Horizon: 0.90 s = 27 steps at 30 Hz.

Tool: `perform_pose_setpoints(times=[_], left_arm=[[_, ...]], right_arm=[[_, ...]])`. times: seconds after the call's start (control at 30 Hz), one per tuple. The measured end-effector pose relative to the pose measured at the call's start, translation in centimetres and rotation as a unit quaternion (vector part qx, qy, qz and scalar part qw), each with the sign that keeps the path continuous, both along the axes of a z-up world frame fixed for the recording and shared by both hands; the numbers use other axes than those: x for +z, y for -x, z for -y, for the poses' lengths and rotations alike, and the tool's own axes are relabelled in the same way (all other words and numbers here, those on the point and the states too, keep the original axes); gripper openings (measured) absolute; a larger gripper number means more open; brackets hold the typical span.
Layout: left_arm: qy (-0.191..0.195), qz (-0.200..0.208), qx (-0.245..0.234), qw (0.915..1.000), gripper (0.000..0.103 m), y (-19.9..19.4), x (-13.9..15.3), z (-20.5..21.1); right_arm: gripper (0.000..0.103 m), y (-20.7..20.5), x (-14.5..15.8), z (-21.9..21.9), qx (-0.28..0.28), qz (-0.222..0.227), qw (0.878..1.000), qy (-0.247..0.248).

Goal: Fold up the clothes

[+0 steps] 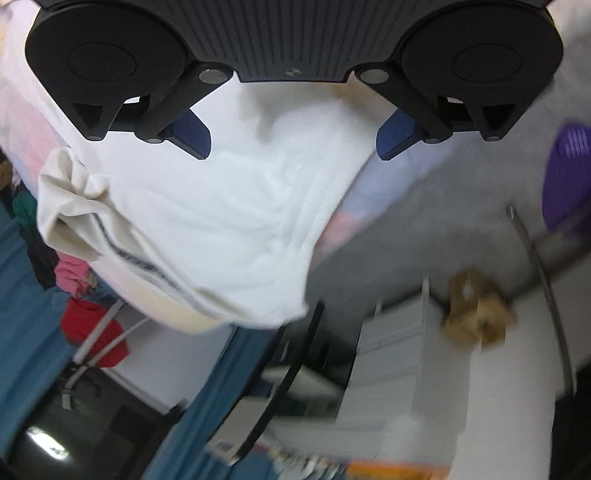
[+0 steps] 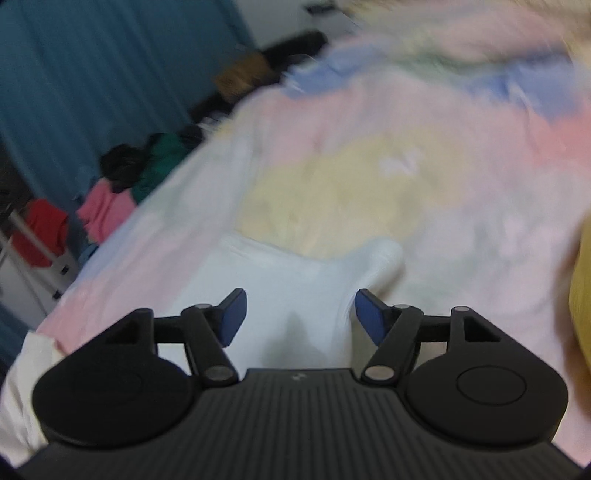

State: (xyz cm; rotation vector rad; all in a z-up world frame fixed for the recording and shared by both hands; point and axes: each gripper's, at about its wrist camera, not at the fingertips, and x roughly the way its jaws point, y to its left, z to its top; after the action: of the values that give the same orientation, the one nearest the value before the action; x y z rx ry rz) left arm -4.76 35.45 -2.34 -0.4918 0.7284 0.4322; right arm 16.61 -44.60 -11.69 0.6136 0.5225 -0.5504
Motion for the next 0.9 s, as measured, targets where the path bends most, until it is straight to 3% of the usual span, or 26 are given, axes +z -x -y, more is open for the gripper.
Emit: perform_pose_setpoints(times=[0.17,0.27,0.43,0.73,0.9], left_arm=[[-0.09,0.064,-0.04,0.9931,0.102,-1.3,4.3,5.4],[-0.116,0.097,-0.072,0.9859,0.102,-2.7,6.1,9.6],[-0.142,0.14,-0.14,0.9699,0.102,-5.3,7.5,17.7],[-0.154,0.154,-0.244,0.9449,0.102,-9.3,6.3,29.1],[-0.173,0.167,-0.272,0.9319,0.102,-11.3,5.2,33.2]], right_arm=[[0.068,0.3,3.6,-3.5,0.082,0.044,0.994,0.061],[0.068,1.1,5.5,-6.1,0.135,0.074,0.984,0.088],[0.068,2.8,7.2,-10.2,0.22,0.115,0.964,0.089],[0.068,5.1,8.6,-16.4,0.324,0.14,0.925,0.142],[0.068,5.2,8.5,-17.7,0.34,0.152,0.917,0.14]])
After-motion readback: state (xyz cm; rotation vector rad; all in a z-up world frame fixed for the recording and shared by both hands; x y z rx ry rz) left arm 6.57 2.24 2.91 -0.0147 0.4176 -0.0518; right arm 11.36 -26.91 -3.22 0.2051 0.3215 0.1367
